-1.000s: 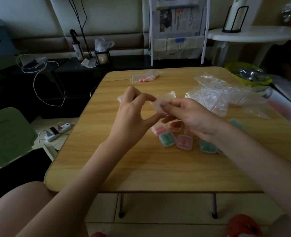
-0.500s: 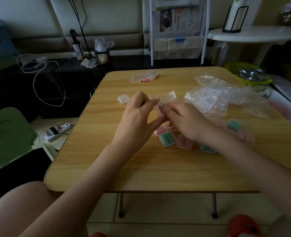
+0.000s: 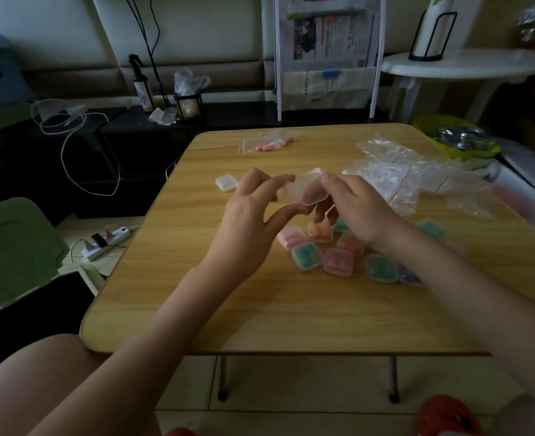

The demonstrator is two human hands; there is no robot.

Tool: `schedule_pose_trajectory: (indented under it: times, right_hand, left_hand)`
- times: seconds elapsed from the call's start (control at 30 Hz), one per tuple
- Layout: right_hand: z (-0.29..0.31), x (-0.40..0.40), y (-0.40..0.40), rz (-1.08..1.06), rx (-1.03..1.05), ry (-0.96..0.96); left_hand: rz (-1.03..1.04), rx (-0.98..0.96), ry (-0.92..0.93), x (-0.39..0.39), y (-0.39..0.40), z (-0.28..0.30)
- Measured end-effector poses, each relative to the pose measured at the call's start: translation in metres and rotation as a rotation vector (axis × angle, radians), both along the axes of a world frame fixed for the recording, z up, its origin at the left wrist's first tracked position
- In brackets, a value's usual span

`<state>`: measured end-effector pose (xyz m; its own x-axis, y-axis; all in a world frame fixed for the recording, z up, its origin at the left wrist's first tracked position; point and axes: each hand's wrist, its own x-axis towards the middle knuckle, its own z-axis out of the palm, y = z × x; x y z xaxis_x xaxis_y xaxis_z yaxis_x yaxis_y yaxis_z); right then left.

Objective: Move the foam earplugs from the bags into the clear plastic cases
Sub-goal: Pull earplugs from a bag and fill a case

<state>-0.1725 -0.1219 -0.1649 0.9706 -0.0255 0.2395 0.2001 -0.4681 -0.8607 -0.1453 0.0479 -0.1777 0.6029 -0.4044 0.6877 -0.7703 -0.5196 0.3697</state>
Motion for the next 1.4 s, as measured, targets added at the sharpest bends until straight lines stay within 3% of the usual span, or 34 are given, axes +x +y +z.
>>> schedule_pose_trajectory:
  times: [0.17, 0.3, 0.43, 0.57, 0.7, 0.83, 0.9, 1.17, 1.3, 1.4]
  right_hand:
    - [0.002, 0.002, 0.0, -0.057, 0.235, 0.094]
    - [0.003, 0.003, 0.001, -0.119, 0.156, 0.066]
    - [0.005, 0.005, 0.001, -0.147, 0.141, 0.07]
    - [0.001, 0.004, 0.009, -0.205, 0.185, 0.021]
    - [-0.005, -0.01, 0.022, -0.111, -0.036, -0.295]
    - [-0.01, -0.013, 0.037, 0.0, -0.469, -0.325]
    - [-0.013, -0.013, 0.04, 0.009, -0.558, -0.294]
    - [-0.017, -0.018, 0.048, -0.011, -0.579, -0.306]
    - [-0.015, -0.017, 0.049, -0.058, -0.416, -0.291]
    - [-0.006, -0.019, 0.048, -0.033, -0.315, -0.407]
  left_hand:
    - [-0.149, -0.21, 0.639, -0.006, -0.006, 0.007]
    - [-0.243, -0.259, 1.006, -0.01, -0.008, 0.005]
    - [-0.352, -0.532, 1.351, -0.006, -0.008, 0.01]
    - [-0.32, -0.926, 1.614, 0.001, -0.006, 0.011]
    - [-0.284, -1.196, 1.626, 0.006, 0.0, 0.011]
    - [-0.299, -1.162, 1.588, 0.003, 0.0, 0.014]
    - [-0.279, -1.14, 1.571, 0.001, -0.001, 0.014]
    - [-0.256, -0.997, 1.626, 0.0, -0.002, 0.01]
    - [-0.305, -1.092, 1.69, -0.001, 0.001, 0.012]
    - [-0.322, -1.11, 1.649, 0.002, 0.003, 0.009]
